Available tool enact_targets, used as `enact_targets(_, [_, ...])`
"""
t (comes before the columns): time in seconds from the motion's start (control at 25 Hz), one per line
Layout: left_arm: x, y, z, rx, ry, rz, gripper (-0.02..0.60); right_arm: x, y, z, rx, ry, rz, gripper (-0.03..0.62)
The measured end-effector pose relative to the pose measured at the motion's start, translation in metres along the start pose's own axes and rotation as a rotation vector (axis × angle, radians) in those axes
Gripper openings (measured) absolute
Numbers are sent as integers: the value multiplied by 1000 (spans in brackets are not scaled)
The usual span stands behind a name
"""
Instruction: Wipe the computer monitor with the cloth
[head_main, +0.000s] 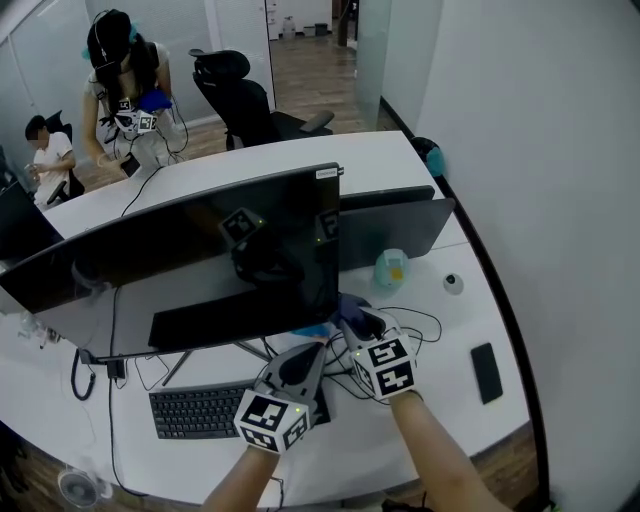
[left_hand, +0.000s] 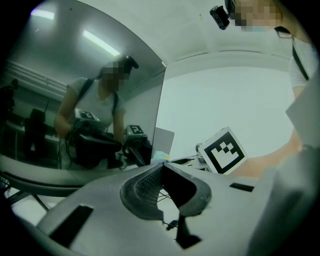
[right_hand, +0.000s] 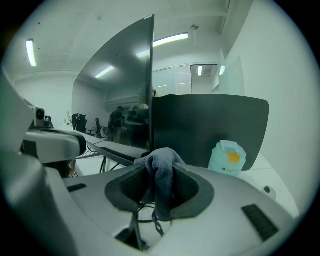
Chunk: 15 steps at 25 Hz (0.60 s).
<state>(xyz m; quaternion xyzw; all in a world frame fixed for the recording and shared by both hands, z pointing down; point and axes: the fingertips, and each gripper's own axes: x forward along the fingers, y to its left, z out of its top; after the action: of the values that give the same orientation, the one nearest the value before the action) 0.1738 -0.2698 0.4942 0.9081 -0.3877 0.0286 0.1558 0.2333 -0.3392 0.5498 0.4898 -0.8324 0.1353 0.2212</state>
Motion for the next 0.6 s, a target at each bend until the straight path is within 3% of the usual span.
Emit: enact_targets(0.6, [-14,-22,21,22,-56,60,8,-19,3,40,-66,-52,15,127])
